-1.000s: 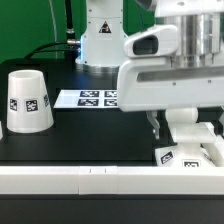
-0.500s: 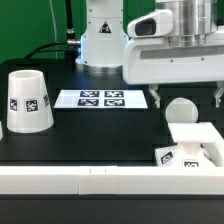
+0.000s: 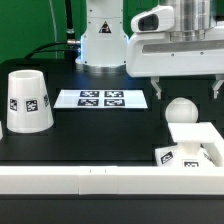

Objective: Assemble lamp

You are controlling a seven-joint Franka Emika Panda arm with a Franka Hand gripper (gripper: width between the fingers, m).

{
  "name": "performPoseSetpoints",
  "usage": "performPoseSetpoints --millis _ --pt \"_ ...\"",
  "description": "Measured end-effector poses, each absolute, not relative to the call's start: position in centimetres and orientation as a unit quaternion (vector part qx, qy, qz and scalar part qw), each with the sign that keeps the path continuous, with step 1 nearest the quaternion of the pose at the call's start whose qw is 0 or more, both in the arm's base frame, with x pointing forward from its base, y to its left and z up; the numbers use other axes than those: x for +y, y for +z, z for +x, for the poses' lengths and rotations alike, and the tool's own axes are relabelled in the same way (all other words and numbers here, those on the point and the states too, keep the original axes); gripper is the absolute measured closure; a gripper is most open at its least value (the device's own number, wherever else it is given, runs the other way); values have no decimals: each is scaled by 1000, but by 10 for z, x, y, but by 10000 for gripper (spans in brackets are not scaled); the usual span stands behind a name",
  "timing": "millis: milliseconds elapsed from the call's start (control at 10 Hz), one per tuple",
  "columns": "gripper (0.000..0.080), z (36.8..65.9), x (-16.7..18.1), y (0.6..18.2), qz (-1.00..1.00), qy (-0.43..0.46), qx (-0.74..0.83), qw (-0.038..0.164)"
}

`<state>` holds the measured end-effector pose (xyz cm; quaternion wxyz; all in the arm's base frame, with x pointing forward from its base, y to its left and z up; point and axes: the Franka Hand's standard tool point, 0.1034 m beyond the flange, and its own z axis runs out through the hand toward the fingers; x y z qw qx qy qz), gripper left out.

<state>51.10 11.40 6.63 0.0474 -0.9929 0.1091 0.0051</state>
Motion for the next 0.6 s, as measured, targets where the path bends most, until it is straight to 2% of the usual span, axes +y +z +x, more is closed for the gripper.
performPoseSetpoints --millis 400,600 --pt "101 507 108 64 -986 132 88 43" --pt "101 506 109 63 -975 198 79 59"
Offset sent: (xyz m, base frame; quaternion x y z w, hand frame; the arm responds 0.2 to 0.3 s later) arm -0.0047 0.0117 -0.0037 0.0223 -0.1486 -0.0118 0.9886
